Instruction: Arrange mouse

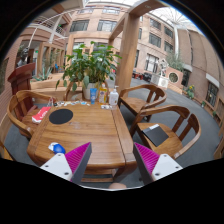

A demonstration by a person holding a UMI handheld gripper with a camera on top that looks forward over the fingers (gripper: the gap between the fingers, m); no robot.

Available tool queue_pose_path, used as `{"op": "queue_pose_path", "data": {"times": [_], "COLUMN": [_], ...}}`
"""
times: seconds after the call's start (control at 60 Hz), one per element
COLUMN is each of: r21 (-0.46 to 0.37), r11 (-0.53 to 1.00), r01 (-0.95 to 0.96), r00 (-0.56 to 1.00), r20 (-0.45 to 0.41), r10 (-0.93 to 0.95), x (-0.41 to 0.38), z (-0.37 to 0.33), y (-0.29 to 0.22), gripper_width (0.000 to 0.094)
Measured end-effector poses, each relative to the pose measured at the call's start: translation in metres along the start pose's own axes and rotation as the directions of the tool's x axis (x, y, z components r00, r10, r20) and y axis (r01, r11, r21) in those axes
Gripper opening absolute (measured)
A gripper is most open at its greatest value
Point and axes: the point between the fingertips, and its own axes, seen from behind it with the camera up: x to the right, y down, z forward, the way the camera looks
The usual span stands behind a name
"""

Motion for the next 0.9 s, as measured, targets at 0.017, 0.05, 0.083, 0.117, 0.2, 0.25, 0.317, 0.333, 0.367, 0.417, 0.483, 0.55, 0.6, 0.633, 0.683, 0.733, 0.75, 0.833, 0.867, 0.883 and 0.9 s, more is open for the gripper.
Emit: {"op": "queue_pose_path", "data": {"times": [0.017, 0.05, 0.083, 0.117, 0.2, 0.25, 0.317, 0.333, 0.367, 0.417, 0.483, 0.55, 0.6, 0.633, 0.683, 0.733, 0.75, 0.833, 0.867, 0.883, 0.9], "r21": [-0.001, -0.009, -0.022, -0.025, -0.047, -0.060, -0.078, -0.083, -0.095, -0.101, -0.096, -0.106, -0.095, -0.083, -0.067, -0.057, -0.054, -0.031, -0.022, -0.018, -0.016], "r11": [1.000, 1.000, 1.000, 1.000, 0.999, 0.998, 0.997, 0.996, 0.995, 0.995, 0.995, 0.994, 0.995, 0.996, 0.996, 0.996, 0.995, 0.995, 0.994, 0.993, 0.993], "r01": [0.000, -0.001, -0.002, -0.005, -0.004, -0.007, -0.008, -0.008, -0.008, -0.016, -0.032, -0.005, 0.022, 0.036, 0.058, 0.075, 0.081, 0.098, 0.108, 0.113, 0.118], "r00": [1.000, 1.000, 1.000, 1.000, 1.000, 1.000, 0.999, 0.999, 0.997, 0.994, 0.985, 0.972, 0.963, 0.959, 0.949, 0.940, 0.937, 0.926, 0.924, 0.924, 0.924], "r20": [-0.012, -0.014, -0.016, -0.015, -0.007, -0.002, 0.034, 0.046, 0.070, 0.110, 0.168, 0.231, 0.269, 0.284, 0.314, 0.338, 0.345, 0.368, 0.371, 0.370, 0.369], "r10": [0.000, 0.001, 0.001, 0.004, 0.004, 0.007, 0.011, 0.011, 0.015, 0.027, 0.047, 0.030, 0.005, -0.011, -0.034, -0.052, -0.058, -0.080, -0.092, -0.098, -0.104], "x": [-0.010, -0.009, -0.009, -0.005, -0.001, -0.006, -0.023, -0.029, -0.040, -0.061, -0.096, -0.134, -0.160, -0.176, -0.200, -0.221, -0.228, -0.253, -0.260, -0.262, -0.265], "z": [-0.003, -0.001, 0.002, 0.013, 0.025, 0.033, 0.044, 0.047, 0.052, 0.058, 0.066, 0.074, 0.083, 0.089, 0.099, 0.110, 0.115, 0.133, 0.141, 0.145, 0.149], "y": [0.001, 0.005, 0.011, 0.026, 0.045, 0.063, 0.087, 0.094, 0.107, 0.121, 0.133, 0.146, 0.150, 0.150, 0.150, 0.149, 0.149, 0.142, 0.138, 0.137, 0.135], "gripper_width": [0.0851, 0.0849, 0.0849, 0.0851, 0.0850, 0.0850, 0.0846, 0.0848, 0.0847, 0.0848, 0.0849, 0.0850, 0.0853, 0.0856, 0.0855, 0.0853, 0.0854, 0.0855, 0.0853, 0.0853, 0.0853]}}
